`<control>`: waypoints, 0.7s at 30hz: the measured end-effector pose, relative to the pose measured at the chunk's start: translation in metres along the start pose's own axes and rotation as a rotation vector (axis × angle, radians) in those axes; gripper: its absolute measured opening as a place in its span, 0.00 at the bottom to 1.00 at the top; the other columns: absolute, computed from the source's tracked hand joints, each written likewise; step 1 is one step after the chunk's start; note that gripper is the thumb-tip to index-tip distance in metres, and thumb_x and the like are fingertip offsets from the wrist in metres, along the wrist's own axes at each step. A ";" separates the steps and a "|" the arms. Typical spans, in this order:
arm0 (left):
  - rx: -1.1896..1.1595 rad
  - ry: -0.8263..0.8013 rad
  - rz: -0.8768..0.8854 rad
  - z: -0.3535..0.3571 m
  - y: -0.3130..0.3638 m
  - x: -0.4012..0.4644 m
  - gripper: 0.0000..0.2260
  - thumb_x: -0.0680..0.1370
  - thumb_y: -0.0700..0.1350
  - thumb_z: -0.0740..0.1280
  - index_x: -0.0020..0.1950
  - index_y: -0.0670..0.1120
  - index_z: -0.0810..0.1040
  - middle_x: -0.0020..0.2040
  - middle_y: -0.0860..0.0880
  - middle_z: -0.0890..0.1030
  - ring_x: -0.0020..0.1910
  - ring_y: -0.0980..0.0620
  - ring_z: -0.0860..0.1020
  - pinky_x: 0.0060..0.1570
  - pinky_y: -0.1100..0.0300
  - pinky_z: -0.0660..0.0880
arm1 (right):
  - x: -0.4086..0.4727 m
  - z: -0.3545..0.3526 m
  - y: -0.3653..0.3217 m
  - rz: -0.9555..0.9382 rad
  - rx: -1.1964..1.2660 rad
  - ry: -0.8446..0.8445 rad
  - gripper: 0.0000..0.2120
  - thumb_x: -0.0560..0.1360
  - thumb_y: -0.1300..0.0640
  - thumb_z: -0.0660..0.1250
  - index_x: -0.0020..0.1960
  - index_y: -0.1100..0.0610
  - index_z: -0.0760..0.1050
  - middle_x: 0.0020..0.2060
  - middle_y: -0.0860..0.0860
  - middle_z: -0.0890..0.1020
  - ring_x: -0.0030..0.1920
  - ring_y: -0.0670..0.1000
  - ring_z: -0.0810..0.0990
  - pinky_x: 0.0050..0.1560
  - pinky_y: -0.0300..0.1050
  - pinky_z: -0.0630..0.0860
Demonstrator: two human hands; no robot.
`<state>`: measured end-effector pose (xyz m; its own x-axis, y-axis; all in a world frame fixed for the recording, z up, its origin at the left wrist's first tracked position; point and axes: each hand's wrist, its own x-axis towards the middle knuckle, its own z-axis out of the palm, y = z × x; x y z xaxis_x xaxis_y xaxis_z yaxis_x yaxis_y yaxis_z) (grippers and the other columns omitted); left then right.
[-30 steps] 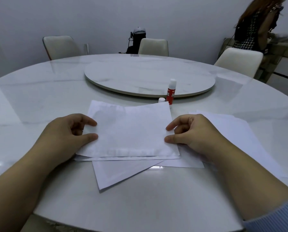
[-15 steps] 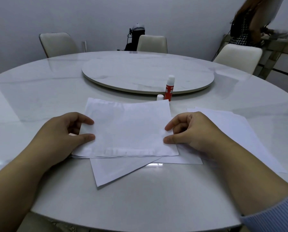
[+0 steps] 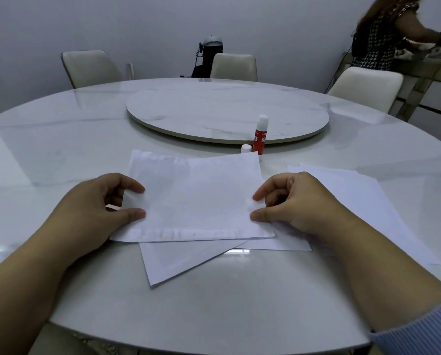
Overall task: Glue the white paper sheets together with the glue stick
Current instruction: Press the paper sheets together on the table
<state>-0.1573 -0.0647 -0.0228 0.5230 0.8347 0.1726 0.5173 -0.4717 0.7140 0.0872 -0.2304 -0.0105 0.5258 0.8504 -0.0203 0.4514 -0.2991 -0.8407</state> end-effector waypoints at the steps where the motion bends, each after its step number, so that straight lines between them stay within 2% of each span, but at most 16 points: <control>1: 0.007 0.001 0.003 0.000 0.000 0.000 0.12 0.67 0.44 0.76 0.45 0.57 0.79 0.45 0.49 0.82 0.40 0.49 0.81 0.47 0.54 0.75 | 0.000 0.000 0.000 -0.003 -0.006 0.004 0.12 0.60 0.61 0.81 0.40 0.54 0.82 0.27 0.48 0.76 0.27 0.45 0.71 0.27 0.32 0.68; 7: 0.037 -0.002 0.022 0.002 0.001 -0.001 0.13 0.68 0.43 0.75 0.44 0.59 0.78 0.44 0.51 0.81 0.39 0.51 0.80 0.40 0.61 0.71 | 0.001 0.001 0.001 -0.023 -0.029 0.025 0.12 0.60 0.60 0.81 0.40 0.53 0.81 0.27 0.47 0.77 0.27 0.46 0.72 0.30 0.34 0.69; 11: 0.168 0.024 0.074 0.005 0.003 -0.003 0.12 0.70 0.44 0.74 0.46 0.59 0.77 0.43 0.56 0.77 0.39 0.57 0.76 0.38 0.68 0.67 | -0.001 0.004 0.002 -0.047 -0.078 0.071 0.14 0.60 0.59 0.80 0.42 0.50 0.80 0.31 0.45 0.77 0.30 0.44 0.73 0.36 0.37 0.71; 13: 0.242 -0.012 0.061 0.004 0.003 -0.001 0.11 0.71 0.45 0.73 0.49 0.57 0.77 0.50 0.56 0.76 0.45 0.56 0.75 0.44 0.67 0.68 | -0.004 0.005 0.001 -0.062 -0.131 0.114 0.18 0.60 0.57 0.80 0.46 0.47 0.78 0.41 0.44 0.76 0.35 0.44 0.75 0.39 0.36 0.72; 14: 0.292 -0.038 0.036 0.004 0.002 0.001 0.10 0.71 0.46 0.72 0.51 0.56 0.78 0.57 0.54 0.75 0.52 0.52 0.74 0.51 0.63 0.70 | -0.005 0.005 0.001 -0.067 -0.148 0.126 0.21 0.60 0.57 0.80 0.50 0.46 0.77 0.46 0.43 0.74 0.39 0.44 0.75 0.42 0.36 0.72; 16: 0.401 -0.073 -0.004 0.002 0.003 0.005 0.11 0.73 0.49 0.70 0.55 0.55 0.79 0.71 0.49 0.68 0.68 0.45 0.66 0.66 0.53 0.65 | -0.006 0.005 0.002 -0.071 -0.145 0.130 0.26 0.62 0.57 0.79 0.56 0.45 0.74 0.52 0.41 0.71 0.48 0.41 0.74 0.45 0.34 0.71; 17: 0.427 -0.063 0.003 0.002 0.006 0.005 0.12 0.74 0.49 0.68 0.57 0.54 0.78 0.74 0.48 0.65 0.72 0.44 0.61 0.69 0.51 0.62 | -0.006 0.005 0.000 -0.080 -0.121 0.142 0.26 0.64 0.57 0.77 0.58 0.45 0.73 0.54 0.40 0.70 0.51 0.41 0.73 0.46 0.32 0.69; 19: 0.402 -0.004 0.060 0.003 0.020 0.007 0.14 0.79 0.49 0.61 0.63 0.51 0.76 0.75 0.48 0.62 0.75 0.46 0.56 0.71 0.53 0.56 | -0.002 0.010 -0.008 -0.134 -0.081 0.225 0.20 0.72 0.57 0.70 0.62 0.47 0.72 0.59 0.42 0.70 0.55 0.40 0.72 0.49 0.27 0.67; 21: 0.350 0.004 0.132 0.011 0.037 0.011 0.18 0.81 0.49 0.55 0.70 0.49 0.69 0.76 0.50 0.60 0.75 0.50 0.54 0.72 0.58 0.51 | 0.007 0.020 -0.020 -0.216 -0.208 0.272 0.19 0.77 0.57 0.61 0.68 0.52 0.69 0.67 0.46 0.69 0.62 0.42 0.70 0.56 0.22 0.62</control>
<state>-0.1244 -0.0761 -0.0017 0.5980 0.7613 0.2507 0.6466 -0.6431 0.4103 0.0679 -0.2099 -0.0048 0.5618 0.7659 0.3126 0.6940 -0.2307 -0.6821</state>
